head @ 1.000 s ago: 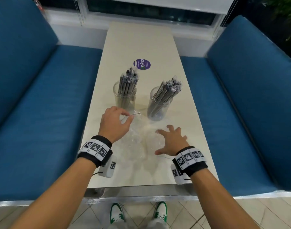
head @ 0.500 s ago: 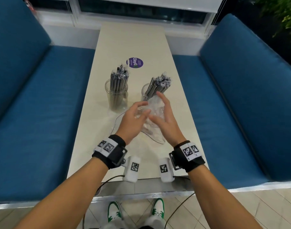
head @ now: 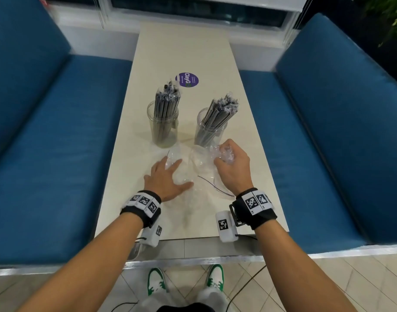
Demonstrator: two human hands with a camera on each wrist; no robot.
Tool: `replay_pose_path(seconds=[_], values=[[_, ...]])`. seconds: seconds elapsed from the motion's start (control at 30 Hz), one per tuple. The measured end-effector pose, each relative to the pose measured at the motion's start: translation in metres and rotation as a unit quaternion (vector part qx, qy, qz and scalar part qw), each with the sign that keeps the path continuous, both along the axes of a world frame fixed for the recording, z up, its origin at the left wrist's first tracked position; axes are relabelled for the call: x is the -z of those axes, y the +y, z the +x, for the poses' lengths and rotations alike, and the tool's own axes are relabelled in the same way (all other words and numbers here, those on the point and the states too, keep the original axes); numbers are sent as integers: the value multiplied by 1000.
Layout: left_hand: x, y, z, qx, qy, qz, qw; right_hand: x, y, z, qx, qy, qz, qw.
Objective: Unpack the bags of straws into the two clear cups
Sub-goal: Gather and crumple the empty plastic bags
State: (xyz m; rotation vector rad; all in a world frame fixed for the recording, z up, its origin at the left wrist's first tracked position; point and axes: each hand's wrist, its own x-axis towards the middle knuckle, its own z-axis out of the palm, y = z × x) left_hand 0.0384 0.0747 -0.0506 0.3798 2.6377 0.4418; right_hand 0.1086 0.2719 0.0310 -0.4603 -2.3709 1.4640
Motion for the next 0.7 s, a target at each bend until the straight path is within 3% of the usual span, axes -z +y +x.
replay_pose_path(seconds=[0.1,0.2,0.27,0.33,0.4,0.47,0.53,0.6,0.63,0.67,0.7], values=[[28,-3,10,20,32,-40,998,5,-1,0,30,1,-4,1000],[31,-8,4,-60,31,90,994,3,-6,0,62,10,-20,998],[22,-13,-3,-159,-19,186,969,2,-13,-2,76,18,-50,996],[4,-12,-4,-253,-96,326,906,3,-27,-6,56,6,-91,994],[-17,-3,-1,-319,-169,467,808,9,-46,-10,-6,-25,-132,991],[-38,3,1,-380,-245,548,704,15,-62,-11,-67,-64,-140,986],[-57,2,3,-403,-310,604,613,18,-70,-14,-106,-94,-134,981],[-72,-2,7,-369,-371,658,541,18,-72,-18,-135,-121,-114,977],[-77,-4,10,-351,-394,673,518,19,-73,-21,-155,-140,-83,974],[-79,-5,13,-327,-407,680,515,20,-74,-24,-178,-155,-33,971],[-79,-5,15,-308,-398,676,538,23,-75,-26,-202,-162,28,966]])
